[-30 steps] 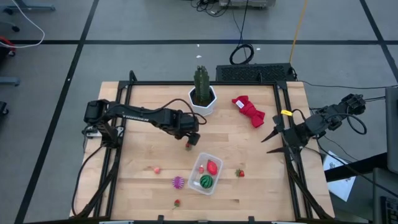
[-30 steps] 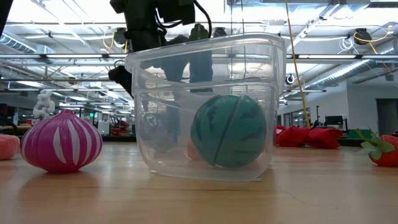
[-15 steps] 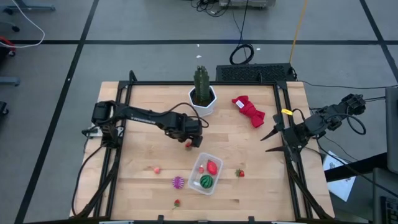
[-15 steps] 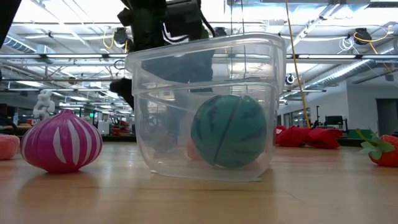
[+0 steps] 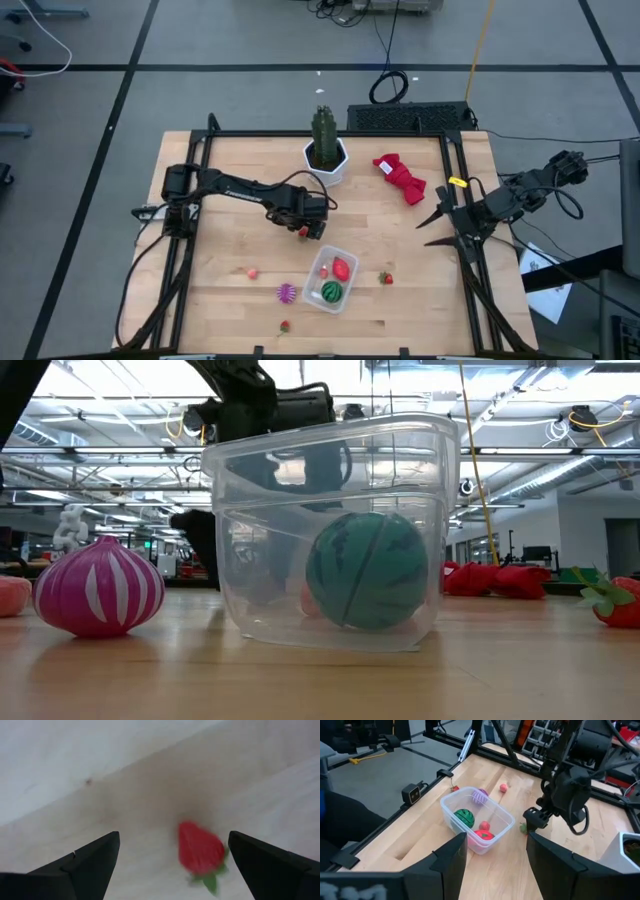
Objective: Pick and placing Produce into tupperware
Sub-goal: Put the top red strawberry into the transparent bin
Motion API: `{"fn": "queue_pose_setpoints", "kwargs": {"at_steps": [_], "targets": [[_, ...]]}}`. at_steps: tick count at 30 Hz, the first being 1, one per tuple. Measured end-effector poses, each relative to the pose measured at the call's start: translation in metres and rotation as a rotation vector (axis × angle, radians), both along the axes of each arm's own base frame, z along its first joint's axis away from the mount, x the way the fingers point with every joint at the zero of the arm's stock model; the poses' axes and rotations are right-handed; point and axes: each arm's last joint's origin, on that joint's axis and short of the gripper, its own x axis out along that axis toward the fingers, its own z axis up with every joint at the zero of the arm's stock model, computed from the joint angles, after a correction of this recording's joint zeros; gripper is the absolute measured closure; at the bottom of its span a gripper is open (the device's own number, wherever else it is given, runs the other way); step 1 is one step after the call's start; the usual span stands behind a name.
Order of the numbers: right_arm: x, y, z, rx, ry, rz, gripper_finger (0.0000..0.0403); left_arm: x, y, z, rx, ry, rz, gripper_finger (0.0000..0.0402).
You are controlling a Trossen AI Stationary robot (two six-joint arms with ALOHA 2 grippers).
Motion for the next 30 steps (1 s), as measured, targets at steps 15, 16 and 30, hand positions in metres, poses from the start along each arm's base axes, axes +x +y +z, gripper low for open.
{"fn": "queue_pose_setpoints", "kwargs": {"at_steps": [15,16,30], "targets": [[0.002,0.001,-0.001,-0.002,0.013,-0.002,0.0206,0.000,0.007,-0.002,0.030,0.008,-0.040,0.0023],[0.002,0.001,-0.001,-0.003,0.013,-0.002,0.0206,0.000,0.007,-0.002,0.030,0.009,-0.039,0.0023],[0.002,0.001,-0.001,-0.002,0.015,-0.002,0.0206,-0.012,0.005,-0.003,0.023,0.130,-0.063,0.0023]]}}
